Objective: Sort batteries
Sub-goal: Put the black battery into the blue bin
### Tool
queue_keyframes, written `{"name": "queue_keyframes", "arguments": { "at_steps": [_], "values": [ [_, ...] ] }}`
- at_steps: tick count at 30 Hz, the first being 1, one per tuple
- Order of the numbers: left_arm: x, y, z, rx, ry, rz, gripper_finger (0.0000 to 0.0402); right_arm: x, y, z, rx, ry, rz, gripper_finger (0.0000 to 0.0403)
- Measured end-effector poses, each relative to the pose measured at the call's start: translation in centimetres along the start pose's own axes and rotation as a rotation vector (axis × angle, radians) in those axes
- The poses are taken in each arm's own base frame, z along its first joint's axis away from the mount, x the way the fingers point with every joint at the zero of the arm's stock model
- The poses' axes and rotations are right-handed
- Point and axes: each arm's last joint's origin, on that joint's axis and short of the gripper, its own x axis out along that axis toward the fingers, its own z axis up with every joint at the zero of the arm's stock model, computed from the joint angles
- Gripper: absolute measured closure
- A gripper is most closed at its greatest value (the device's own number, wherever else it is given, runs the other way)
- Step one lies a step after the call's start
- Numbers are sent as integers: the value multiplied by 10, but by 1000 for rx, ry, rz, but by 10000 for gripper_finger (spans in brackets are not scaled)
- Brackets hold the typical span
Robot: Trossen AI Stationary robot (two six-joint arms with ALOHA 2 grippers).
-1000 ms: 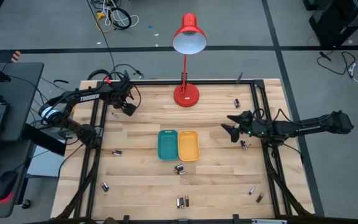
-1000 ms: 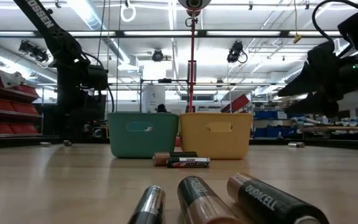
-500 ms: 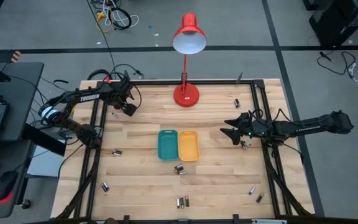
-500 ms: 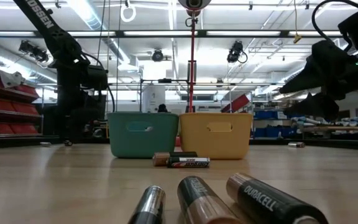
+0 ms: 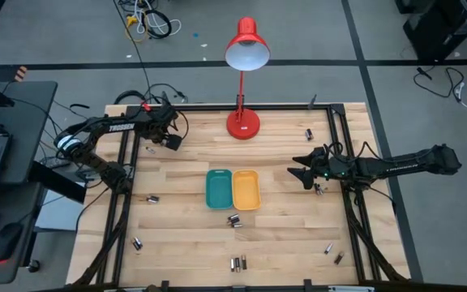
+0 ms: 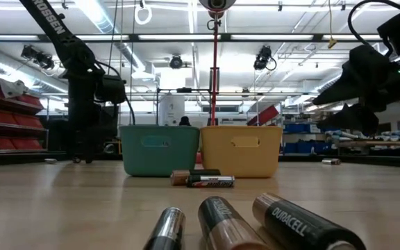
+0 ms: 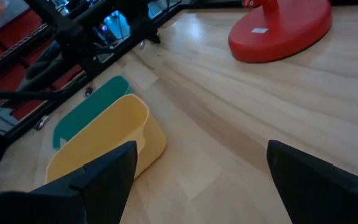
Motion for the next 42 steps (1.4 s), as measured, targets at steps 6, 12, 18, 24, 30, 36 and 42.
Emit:
{"name": "queue_keyframes", "arguments": {
  "at_steps": [6,12,18,24,30,36,42],
  "values": [
    [-1,-4,-2,-75,10,-21,135,0,0,-1,-9,10,4,64],
    [-2,-12,-3,-91,-16,-33,160,0,0,-1,-21,10,3,64],
    [-4,-22,-2,-51,-69,-61,171,0,0,-1,-28,11,3,69],
    [-5,-24,-4,-9,-69,-36,174,0,-1,-1,-43,18,-1,76],
    [-6,-25,-8,-41,-31,-50,174,0,-3,-5,-40,60,-21,84],
    [-7,-39,-12,-48,-45,-72,189,0,-4,-6,-45,65,-25,93],
    [-2,-50,-16,-46,-56,-48,276,0,-4,-6,-65,67,-26,107]
  ]
}}
